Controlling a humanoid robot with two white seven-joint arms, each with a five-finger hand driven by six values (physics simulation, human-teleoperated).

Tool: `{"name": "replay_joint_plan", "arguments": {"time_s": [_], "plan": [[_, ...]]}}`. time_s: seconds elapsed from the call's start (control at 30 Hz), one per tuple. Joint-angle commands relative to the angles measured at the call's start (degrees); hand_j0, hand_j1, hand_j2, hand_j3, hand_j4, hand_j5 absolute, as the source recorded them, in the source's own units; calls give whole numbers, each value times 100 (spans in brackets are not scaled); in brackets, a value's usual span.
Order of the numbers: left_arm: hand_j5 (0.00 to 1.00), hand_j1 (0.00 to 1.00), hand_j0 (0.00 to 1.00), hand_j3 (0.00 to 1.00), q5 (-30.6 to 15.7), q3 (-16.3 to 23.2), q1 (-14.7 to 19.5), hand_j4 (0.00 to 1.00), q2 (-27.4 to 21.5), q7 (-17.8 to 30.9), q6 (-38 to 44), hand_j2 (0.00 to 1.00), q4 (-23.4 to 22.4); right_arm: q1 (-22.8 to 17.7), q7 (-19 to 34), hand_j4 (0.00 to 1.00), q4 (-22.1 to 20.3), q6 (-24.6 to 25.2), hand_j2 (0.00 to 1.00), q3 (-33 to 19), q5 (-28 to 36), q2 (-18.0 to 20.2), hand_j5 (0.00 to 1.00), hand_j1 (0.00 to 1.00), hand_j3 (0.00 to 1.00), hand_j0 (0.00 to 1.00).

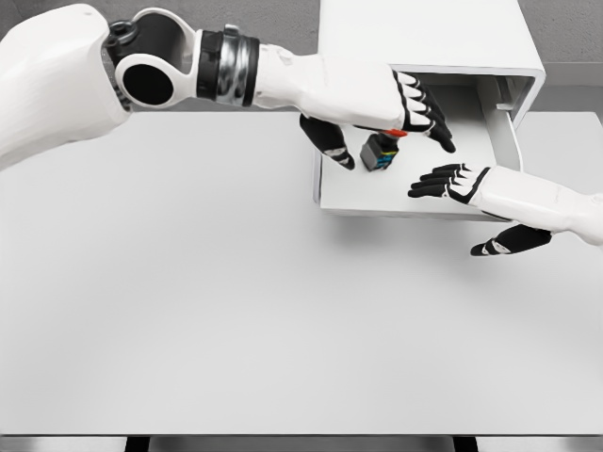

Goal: Slide open multi-storey tabletop storage cabinets and put open load switch and slide close multi-storey tabletop storage cabinets

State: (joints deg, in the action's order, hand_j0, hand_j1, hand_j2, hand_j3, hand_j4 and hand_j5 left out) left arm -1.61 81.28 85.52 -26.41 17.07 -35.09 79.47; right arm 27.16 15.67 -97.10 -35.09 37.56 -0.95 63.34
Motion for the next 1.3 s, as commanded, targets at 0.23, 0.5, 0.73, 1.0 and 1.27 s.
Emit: {"name": "replay_joint_plan", "arguments": {"time_s": [0.23, 0.5, 0.73, 1.0, 1.27], "plan": [[100, 100, 100, 100, -173, -534, -61, 100, -1701, -309, 9, 100, 1229, 0, -3, 100, -1, 9, 100, -4, 42, 30, 100, 100, 100, 100], [100, 100, 100, 100, -138, -1905, -1986, 100, -3239, -309, 9, 100, 1000, -35, 23, 100, 7, 9, 100, 32, 42, 38, 100, 100, 100, 100], [100, 100, 100, 100, -33, -1914, -2566, 100, -3178, -292, 9, 100, 772, -35, 6, 100, 7, 9, 100, -65, 42, -111, 100, 100, 100, 100], [100, 100, 100, 100, 38, -2124, -3313, 100, -2703, -283, 9, 100, 297, -26, 85, 100, 16, 9, 100, -373, 24, -366, 100, 100, 100, 100], [100, 100, 100, 100, 187, -2494, -3762, 100, -2299, -292, 9, 100, -19, -18, 252, 100, 253, 9, 100, -478, -28, -647, 100, 100, 100, 100]]}}
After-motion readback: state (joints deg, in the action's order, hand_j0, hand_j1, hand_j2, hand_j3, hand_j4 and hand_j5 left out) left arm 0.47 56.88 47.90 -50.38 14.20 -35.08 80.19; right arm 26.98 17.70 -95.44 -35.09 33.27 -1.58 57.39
